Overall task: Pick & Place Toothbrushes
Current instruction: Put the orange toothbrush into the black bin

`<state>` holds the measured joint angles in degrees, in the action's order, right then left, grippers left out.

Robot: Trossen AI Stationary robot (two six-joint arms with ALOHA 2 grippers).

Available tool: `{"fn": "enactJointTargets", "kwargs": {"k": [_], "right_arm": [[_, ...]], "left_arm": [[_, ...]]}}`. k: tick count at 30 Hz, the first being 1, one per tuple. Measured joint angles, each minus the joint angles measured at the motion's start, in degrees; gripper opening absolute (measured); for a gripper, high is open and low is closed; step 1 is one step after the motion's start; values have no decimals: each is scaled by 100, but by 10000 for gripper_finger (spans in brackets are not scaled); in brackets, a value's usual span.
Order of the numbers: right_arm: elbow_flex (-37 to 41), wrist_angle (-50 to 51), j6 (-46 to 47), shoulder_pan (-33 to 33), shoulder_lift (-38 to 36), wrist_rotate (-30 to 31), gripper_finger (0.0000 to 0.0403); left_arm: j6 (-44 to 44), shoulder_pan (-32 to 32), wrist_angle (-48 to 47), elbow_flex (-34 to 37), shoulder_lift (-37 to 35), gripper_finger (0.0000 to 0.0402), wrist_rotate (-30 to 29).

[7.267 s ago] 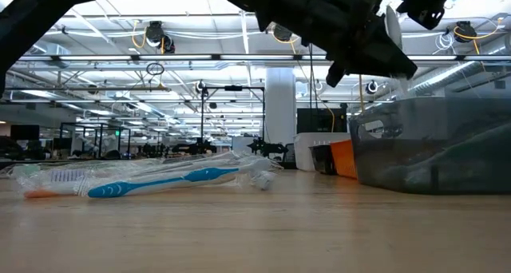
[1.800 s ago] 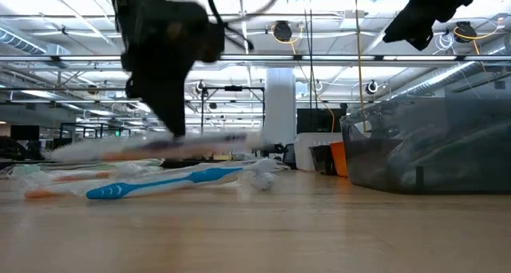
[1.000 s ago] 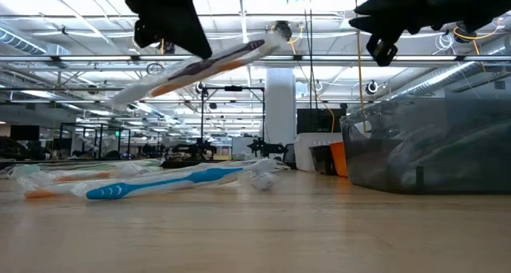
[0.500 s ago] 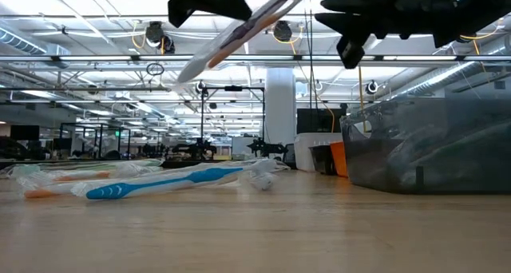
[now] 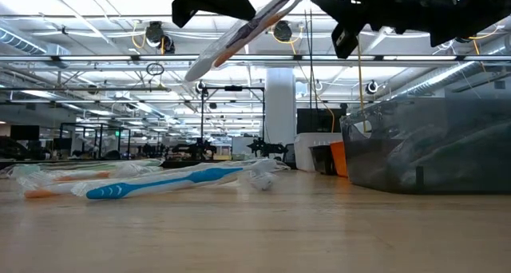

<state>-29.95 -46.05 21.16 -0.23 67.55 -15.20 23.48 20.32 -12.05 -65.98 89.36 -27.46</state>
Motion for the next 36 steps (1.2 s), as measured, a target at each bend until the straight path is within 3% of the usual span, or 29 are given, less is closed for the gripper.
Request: {"fn": "enactJointTargets", "kwargs": {"k": [9,24,32,36], "right_arm": [[-4,-132,-103,11,0,15,79],[-279,-182,-130,-8,327,39,136],[-533,-574,-262,-44,621,-134,136],[-628,-276,-290,-42,634,-171,106]], "left_arm": [[-33,0,38,0,0,0,2],[-159,0,281,0,0,0,153],[-135,0,221,0,0,0,192],[-133,0,157,0,0,0,192]]}}
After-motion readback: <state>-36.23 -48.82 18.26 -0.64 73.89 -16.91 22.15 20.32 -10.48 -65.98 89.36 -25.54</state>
